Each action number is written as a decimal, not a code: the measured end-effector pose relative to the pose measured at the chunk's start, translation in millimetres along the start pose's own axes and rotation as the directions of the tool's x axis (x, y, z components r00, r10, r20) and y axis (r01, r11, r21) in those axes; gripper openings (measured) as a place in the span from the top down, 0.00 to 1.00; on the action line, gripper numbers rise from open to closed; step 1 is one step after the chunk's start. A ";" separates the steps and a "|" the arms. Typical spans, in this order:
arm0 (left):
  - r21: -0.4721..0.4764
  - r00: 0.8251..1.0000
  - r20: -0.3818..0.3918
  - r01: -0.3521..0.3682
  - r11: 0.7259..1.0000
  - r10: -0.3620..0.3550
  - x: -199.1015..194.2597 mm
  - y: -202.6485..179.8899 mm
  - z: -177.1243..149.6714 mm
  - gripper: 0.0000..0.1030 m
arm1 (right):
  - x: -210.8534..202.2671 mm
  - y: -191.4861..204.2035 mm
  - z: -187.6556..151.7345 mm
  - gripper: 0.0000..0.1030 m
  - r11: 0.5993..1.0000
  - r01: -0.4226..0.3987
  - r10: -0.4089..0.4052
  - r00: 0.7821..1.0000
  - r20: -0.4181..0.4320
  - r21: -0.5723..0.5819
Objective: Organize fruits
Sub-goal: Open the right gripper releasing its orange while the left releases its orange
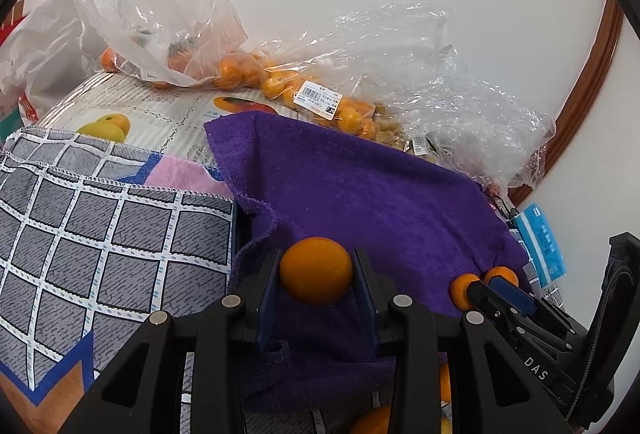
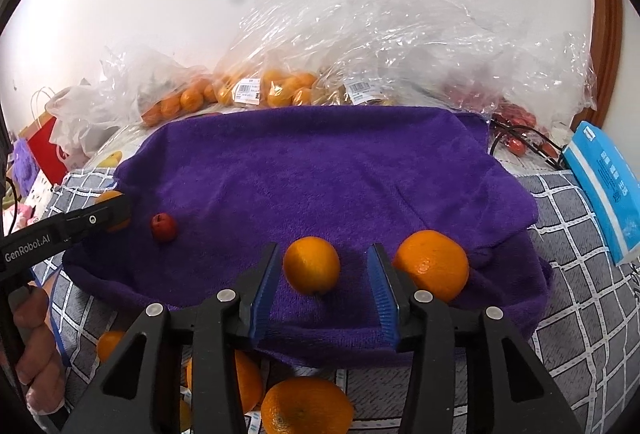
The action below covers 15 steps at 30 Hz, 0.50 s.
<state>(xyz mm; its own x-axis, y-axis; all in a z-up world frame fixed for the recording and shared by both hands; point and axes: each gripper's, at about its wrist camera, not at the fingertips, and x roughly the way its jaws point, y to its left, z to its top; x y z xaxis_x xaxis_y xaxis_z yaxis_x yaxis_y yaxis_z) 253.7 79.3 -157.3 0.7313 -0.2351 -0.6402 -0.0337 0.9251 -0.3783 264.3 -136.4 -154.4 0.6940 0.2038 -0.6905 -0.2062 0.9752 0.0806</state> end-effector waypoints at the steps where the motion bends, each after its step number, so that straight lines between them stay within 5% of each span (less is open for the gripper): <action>1: 0.000 1.000 0.000 0.002 1.000 -0.002 0.0 0.3 -0.1 0.68 | -0.7 0.3 -0.5 0.56 1.000 0.005 -0.005 1.000 0.003 0.001; 15: -0.005 1.000 0.011 0.026 1.000 -0.026 -4.9 1.3 1.0 0.65 | -4.8 -5.3 -1.3 0.52 0.999 0.003 -0.005 1.000 0.028 0.053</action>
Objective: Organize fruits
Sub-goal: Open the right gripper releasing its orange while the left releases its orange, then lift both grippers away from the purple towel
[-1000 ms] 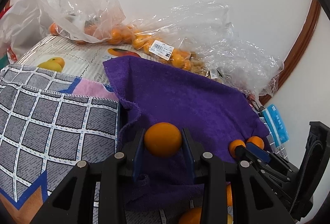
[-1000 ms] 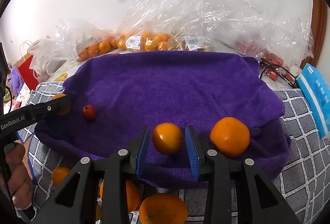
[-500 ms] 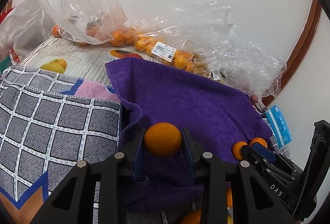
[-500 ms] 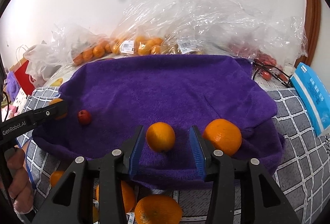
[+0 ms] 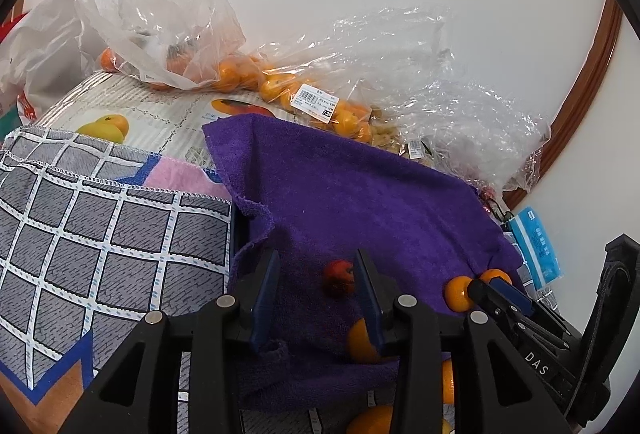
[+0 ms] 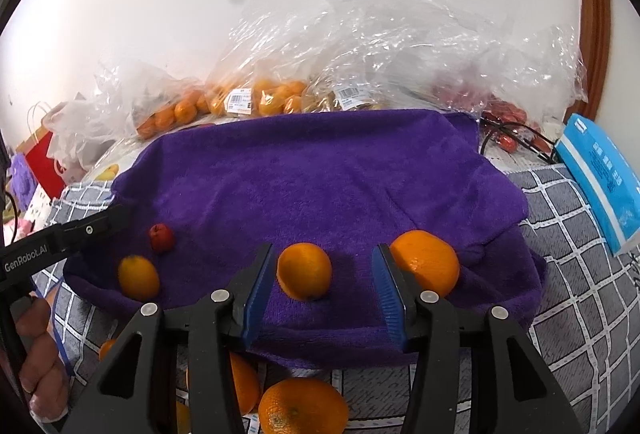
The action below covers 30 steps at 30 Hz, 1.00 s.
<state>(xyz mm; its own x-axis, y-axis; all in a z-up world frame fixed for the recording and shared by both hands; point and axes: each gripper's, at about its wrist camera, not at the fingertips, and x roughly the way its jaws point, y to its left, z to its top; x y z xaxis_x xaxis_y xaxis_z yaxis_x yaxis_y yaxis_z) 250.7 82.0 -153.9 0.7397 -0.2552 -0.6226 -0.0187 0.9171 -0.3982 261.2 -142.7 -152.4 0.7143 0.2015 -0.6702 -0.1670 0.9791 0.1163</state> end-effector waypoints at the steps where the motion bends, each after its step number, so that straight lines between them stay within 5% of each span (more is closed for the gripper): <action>1: 0.006 1.000 0.005 0.006 1.000 -0.006 -1.6 -0.6 -0.3 0.65 | -1.3 -0.4 0.1 0.52 1.000 0.003 -0.003 1.000 0.005 0.003; 12: 0.064 0.996 0.091 0.000 0.998 -0.006 -17.1 -14.7 -3.7 0.65 | -20.0 -2.6 4.1 0.52 0.999 0.043 -0.045 0.995 0.090 0.020; 20: 0.051 0.994 0.102 0.022 0.998 -0.028 -21.6 -13.1 -2.5 0.65 | -21.0 -9.8 4.6 0.52 0.998 -0.005 0.001 0.998 0.057 0.066; 30: 0.020 0.994 0.109 0.018 1.000 -0.020 -29.3 -3.8 3.7 0.65 | -34.0 7.3 3.4 0.53 1.000 0.001 0.001 0.998 0.059 -0.028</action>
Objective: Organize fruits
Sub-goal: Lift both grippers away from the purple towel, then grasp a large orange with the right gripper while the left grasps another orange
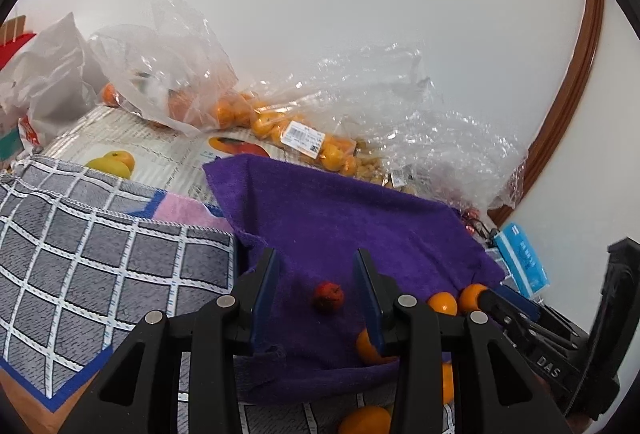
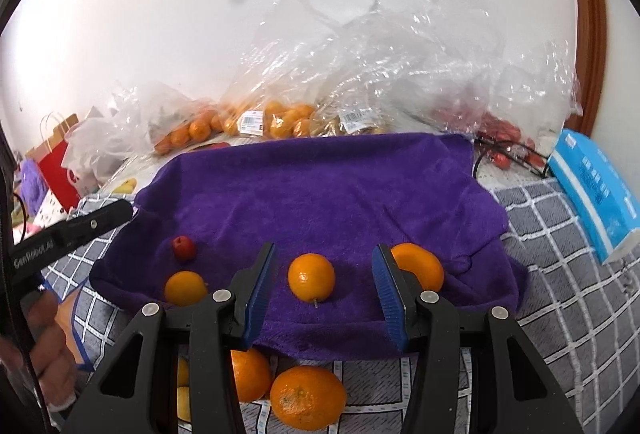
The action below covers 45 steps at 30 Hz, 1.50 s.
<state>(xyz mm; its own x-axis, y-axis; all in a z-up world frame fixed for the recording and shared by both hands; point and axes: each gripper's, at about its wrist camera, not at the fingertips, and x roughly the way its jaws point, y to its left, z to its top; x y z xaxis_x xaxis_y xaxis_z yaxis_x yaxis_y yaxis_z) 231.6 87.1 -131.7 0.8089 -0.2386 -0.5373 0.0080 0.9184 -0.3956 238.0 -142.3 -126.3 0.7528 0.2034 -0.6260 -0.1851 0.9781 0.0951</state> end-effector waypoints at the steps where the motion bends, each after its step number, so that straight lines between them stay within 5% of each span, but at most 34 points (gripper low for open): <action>1: 0.000 1.000 0.008 -0.004 1.000 0.004 -1.9 0.3 0.5 0.64 | -5.2 1.4 0.3 0.53 1.000 0.013 -0.013 1.000 0.002 -0.008; 4: -0.016 1.000 0.025 0.013 1.000 -0.012 -6.3 1.5 2.9 0.56 | -20.0 1.1 -3.1 0.53 1.000 -0.002 0.002 1.000 -0.008 0.006; 15: -0.023 0.999 0.054 0.007 1.000 -0.005 -13.2 4.7 3.4 0.50 | -16.9 7.1 -46.9 0.63 0.998 -0.065 0.063 0.988 -0.144 -0.007; 29: 0.002 0.999 0.034 0.003 1.000 -0.004 -7.8 -0.1 -1.8 0.50 | -16.2 20.6 -58.7 0.61 0.988 0.000 -0.017 0.994 -0.105 -0.157; 34: 0.014 0.999 0.034 0.003 1.000 -0.004 -7.4 -2.3 -3.4 0.49 | -14.2 13.1 -60.4 0.54 0.990 -0.030 0.011 0.990 -0.143 -0.137; 39: 0.025 1.000 0.026 -0.008 1.000 0.008 -4.4 -3.8 -5.5 0.49 | -0.5 13.7 -63.2 0.56 0.990 -0.015 -0.013 0.979 -0.204 -0.137; 45: 0.031 1.000 0.022 -0.010 0.999 0.009 -4.2 -4.8 -6.3 0.49 | -2.5 9.3 -62.8 0.59 0.993 -0.019 -0.002 0.984 -0.180 -0.113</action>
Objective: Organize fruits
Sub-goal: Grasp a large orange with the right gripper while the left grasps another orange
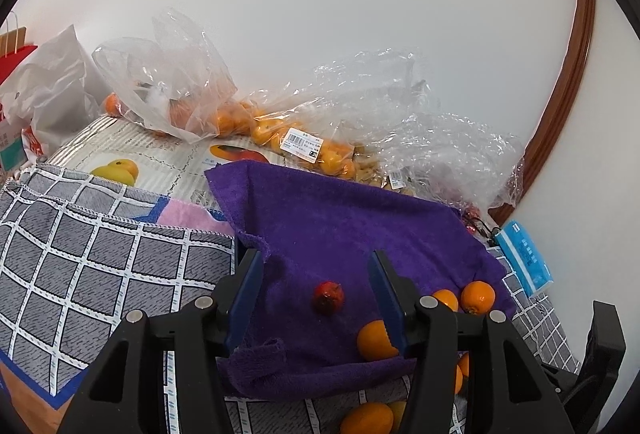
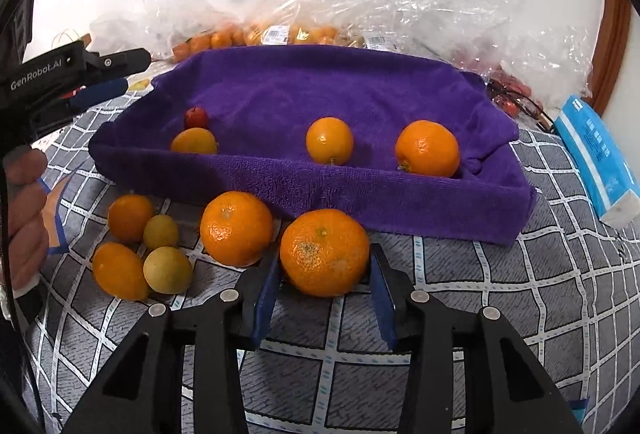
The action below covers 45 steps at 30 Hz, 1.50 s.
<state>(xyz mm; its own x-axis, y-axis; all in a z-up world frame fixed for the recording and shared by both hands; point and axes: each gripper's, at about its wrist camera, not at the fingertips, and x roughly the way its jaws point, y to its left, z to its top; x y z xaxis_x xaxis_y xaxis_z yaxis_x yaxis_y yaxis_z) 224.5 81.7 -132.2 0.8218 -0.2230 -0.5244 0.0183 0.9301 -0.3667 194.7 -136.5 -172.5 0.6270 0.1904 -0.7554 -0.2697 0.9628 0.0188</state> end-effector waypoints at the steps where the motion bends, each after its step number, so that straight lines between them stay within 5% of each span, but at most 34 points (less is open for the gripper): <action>1: 0.000 1.000 -0.001 0.000 1.000 0.000 -0.3 0.1 0.0 0.49 | -0.2 -2.1 -0.1 0.59 1.000 -0.003 0.002 1.000 0.003 0.011; 9: -0.002 1.000 0.012 0.024 1.000 -0.024 -5.9 -1.6 2.3 0.49 | -10.8 -11.0 -4.1 0.59 0.999 0.016 -0.018 0.999 0.045 0.046; 17: -0.011 0.999 0.014 0.032 0.999 -0.031 -8.6 -1.0 3.1 0.49 | 2.6 -10.4 -4.9 0.59 0.998 0.053 -0.052 0.998 -0.021 0.043; 30: 0.013 0.999 -0.014 0.043 0.999 -0.043 -4.0 -8.5 -0.6 0.49 | 1.8 -16.7 -4.1 0.60 0.995 0.063 -0.063 0.998 -0.005 0.074; 40: 0.093 0.999 0.030 -0.033 0.995 0.030 -9.6 -16.1 -5.2 0.49 | -11.2 -23.0 -5.7 0.60 0.993 0.044 -0.051 0.997 0.062 0.114; 45: 0.064 0.997 -0.076 0.036 0.997 -0.031 -24.3 -13.4 -6.2 0.49 | -18.3 -31.2 -8.8 0.60 0.990 0.020 -0.034 0.995 0.093 0.143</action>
<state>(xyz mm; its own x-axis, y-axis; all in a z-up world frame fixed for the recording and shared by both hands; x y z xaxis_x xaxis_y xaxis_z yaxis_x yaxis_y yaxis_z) 200.7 72.8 -119.3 0.7751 -0.2736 -0.5695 0.0845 0.9381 -0.3358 185.2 -171.7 -165.0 0.7010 0.1745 -0.6915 -0.1497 0.9840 0.0966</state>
